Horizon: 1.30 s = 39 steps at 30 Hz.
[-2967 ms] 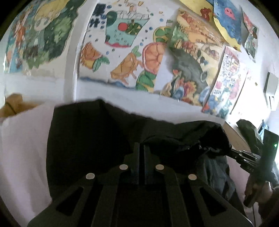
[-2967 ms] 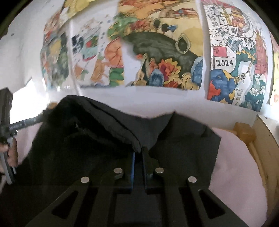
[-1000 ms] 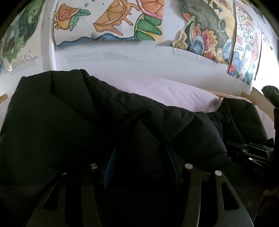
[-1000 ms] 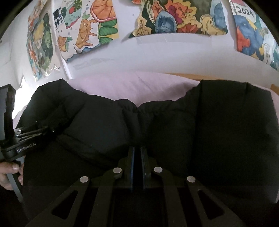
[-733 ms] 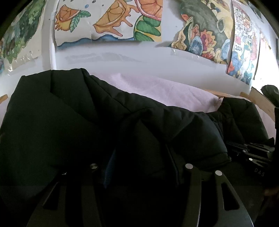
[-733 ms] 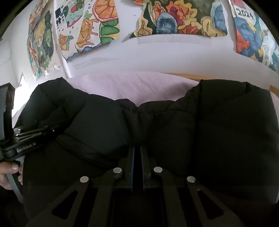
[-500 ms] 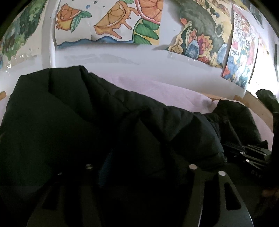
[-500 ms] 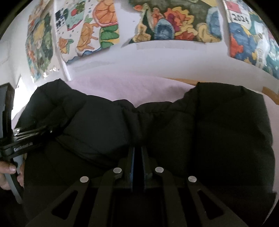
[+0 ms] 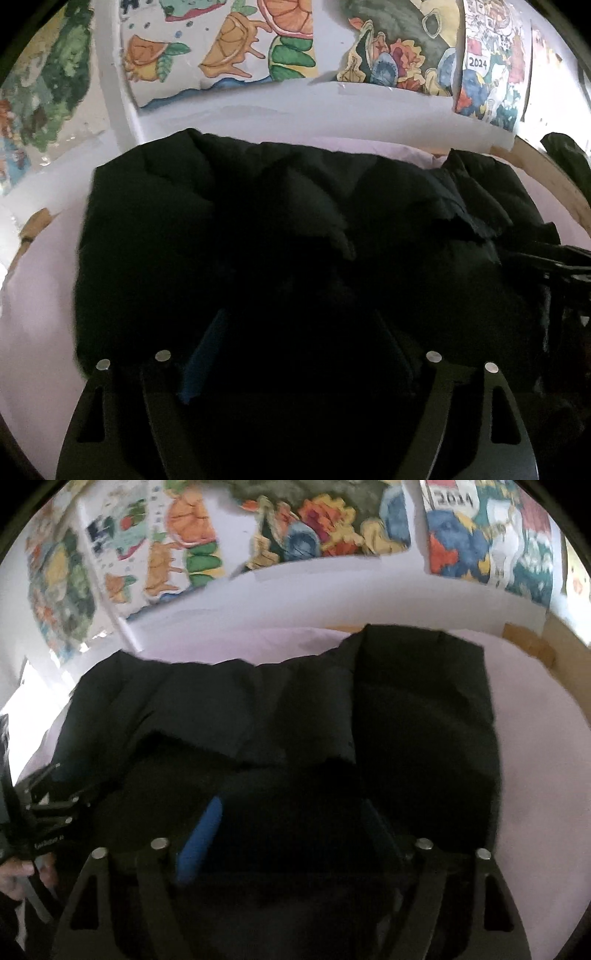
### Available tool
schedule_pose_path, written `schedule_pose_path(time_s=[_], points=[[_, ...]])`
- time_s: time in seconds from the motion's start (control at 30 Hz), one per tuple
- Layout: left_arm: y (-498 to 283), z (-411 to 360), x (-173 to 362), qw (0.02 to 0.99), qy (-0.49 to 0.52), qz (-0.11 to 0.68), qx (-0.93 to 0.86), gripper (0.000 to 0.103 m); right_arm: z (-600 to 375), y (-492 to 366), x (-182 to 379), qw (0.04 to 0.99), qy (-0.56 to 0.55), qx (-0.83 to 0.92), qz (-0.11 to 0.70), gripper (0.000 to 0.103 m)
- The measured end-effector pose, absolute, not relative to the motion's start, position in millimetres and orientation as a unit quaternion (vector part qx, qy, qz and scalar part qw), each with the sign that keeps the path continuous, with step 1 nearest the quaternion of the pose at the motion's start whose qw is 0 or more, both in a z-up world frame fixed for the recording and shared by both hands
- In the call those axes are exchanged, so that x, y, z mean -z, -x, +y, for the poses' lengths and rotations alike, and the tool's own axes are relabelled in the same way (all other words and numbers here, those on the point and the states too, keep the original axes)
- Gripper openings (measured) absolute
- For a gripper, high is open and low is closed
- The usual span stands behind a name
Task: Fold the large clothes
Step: 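Open both tools and lift them off the folded black jacket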
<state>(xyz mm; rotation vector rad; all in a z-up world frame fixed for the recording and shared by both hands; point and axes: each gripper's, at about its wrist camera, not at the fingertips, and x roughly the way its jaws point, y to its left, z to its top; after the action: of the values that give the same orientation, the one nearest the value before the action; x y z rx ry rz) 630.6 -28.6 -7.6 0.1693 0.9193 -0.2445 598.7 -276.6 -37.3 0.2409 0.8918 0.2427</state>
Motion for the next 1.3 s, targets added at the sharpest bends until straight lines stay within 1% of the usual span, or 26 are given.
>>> schedule_pose_path(time_s=[0.07, 0.13, 0.17, 0.2, 0.23, 0.3, 0.33, 0.4, 0.47, 0.63, 0.8, 1.0, 1.13, 1.3], points=[[-619.8, -24.4, 1.2, 0.883, -0.065, 0.454, 0.106, 0.079, -275.2, -582.3, 27.4, 0.89, -0.097, -0.118, 0.43, 0.078], [-607.9, -18.2, -7.6, 0.881, -0.041, 0.462, 0.099, 0.084, -274.2, -567.1, 17.3, 0.891, -0.084, -0.122, 0.43, 0.083], [-600.5, -14.6, -12.7, 0.879, -0.026, 0.465, 0.1, 0.086, -273.6, -556.9, 11.0, 0.891, -0.076, -0.126, 0.43, 0.087], [-594.9, -11.9, -17.0, 0.878, -0.016, 0.467, 0.101, 0.091, -272.6, -549.6, 6.6, 0.891, -0.071, -0.129, 0.429, 0.091], [-586.5, -8.8, -22.0, 0.877, -0.005, 0.468, 0.103, 0.095, -271.7, -538.5, 0.1, 0.893, -0.062, -0.131, 0.426, 0.093], [-568.6, -4.6, -32.1, 0.877, 0.006, 0.469, 0.109, 0.099, -268.9, -518.1, -11.7, 0.896, -0.045, -0.139, 0.419, 0.099], [-559.6, -4.0, -36.7, 0.877, 0.004, 0.469, 0.109, 0.101, -268.3, -508.8, -16.5, 0.897, -0.037, -0.143, 0.416, 0.1], [-538.4, -3.5, -47.9, 0.88, -0.012, 0.463, 0.103, 0.101, -264.8, -487.6, -25.6, 0.899, -0.016, -0.151, 0.41, 0.103], [-517.4, -4.8, -59.2, 0.887, -0.041, 0.45, 0.09, 0.101, -260.6, -467.5, -33.0, 0.898, 0.005, -0.166, 0.407, 0.103], [-454.9, -17.2, -87.9, 0.909, -0.134, 0.389, 0.062, 0.101, -246.2, -426.0, -45.8, 0.893, 0.05, -0.195, 0.402, 0.103], [-406.9, -22.0, -113.8, 0.916, -0.186, 0.351, 0.065, 0.101, -231.2, -387.5, -60.6, 0.887, 0.066, -0.218, 0.402, 0.103], [-370.9, -22.1, -124.3, 0.908, -0.229, 0.345, 0.058, 0.101, -214.8, -344.2, -72.2, 0.876, 0.096, -0.234, 0.411, 0.103], [-346.3, -18.3, -126.6, 0.904, -0.241, 0.346, 0.069, 0.101, -205.7, -312.7, -74.5, 0.868, 0.116, -0.238, 0.42, 0.103], [-313.8, -15.6, -124.0, 0.887, -0.257, 0.37, 0.101, 0.101, -202.2, -275.6, -70.2, 0.856, 0.143, -0.246, 0.432, 0.103]])
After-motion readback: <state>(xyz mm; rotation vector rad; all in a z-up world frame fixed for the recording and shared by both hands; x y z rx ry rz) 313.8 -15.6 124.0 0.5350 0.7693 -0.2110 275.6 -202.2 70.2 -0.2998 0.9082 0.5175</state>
